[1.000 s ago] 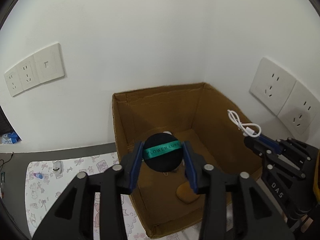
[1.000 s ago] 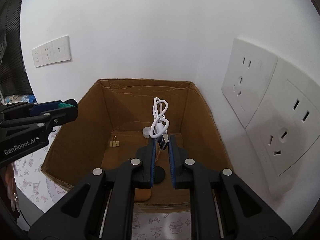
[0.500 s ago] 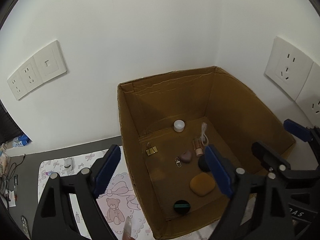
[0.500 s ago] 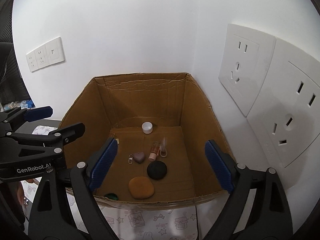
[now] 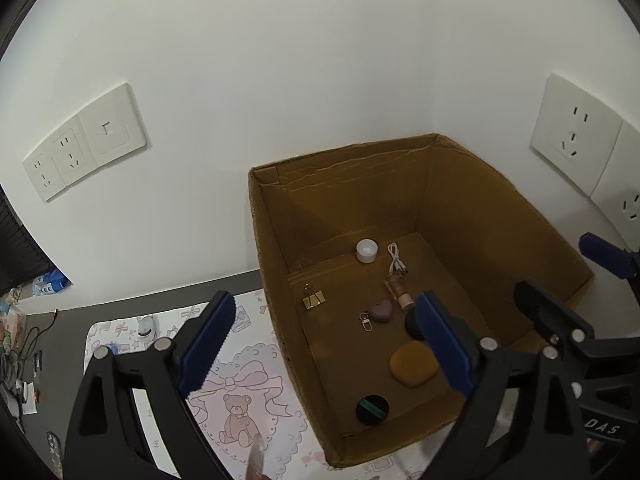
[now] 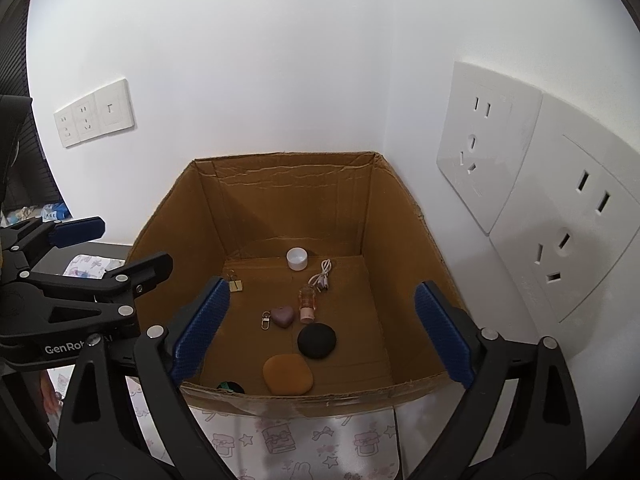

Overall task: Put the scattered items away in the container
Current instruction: 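Withdraw both open tools from the box back over the mat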

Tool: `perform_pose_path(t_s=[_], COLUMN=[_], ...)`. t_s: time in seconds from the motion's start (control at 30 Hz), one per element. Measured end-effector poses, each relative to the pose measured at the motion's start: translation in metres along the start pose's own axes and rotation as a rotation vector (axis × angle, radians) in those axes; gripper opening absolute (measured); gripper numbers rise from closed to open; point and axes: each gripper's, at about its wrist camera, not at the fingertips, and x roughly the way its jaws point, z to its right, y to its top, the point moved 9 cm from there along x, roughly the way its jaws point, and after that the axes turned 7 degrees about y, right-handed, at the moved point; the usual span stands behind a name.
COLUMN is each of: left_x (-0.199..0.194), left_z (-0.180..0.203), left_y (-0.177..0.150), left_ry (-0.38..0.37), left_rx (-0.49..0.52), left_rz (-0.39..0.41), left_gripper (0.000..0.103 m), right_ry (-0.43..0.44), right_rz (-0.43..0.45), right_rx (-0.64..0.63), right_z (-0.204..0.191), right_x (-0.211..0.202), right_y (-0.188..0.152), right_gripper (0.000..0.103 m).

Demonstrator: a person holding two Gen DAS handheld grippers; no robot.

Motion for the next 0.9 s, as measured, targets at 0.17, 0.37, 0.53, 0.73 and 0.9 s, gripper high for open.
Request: perform_pose_path(t_s=[0.17, 0.37, 0.53, 0.73, 0.9], left_x=[-0.006, -0.013, -0.018, -0.026, -0.033], left_z=[-0.006, -0.013, -0.018, -0.027, -0.045], left_y=[-0.001, -0.004, -0.007, -0.012, -0.018], left_ry=[0.005, -0.006, -0.003, 0.004, 0.028], left_rx=[-0.002, -0.019, -0.013, -0.024, -0.036], left_rz=[0.015, 0.020, 0.021, 0.028, 0.034], left_gripper=[0.093, 0.099, 0.099, 0.100, 0.100], right_ry=[-0.006, -0.009, -0.016, -0.018, -0.010], right_rz=[0.007, 0.015, 0.013, 0.024, 0.036], right_rx=[-0.004, 0.009, 0.007, 0.004, 0.010], right_z=[-0.004, -0.007, -0.011, -0.019, -0.028], right_x=[-0.005, -0.013, -0.020, -0.026, -0.029], right_y=[0.001, 0.001, -0.001, -0.003, 0.000], right_gripper=[0.096, 0.102, 0.103, 0.103, 0.103])
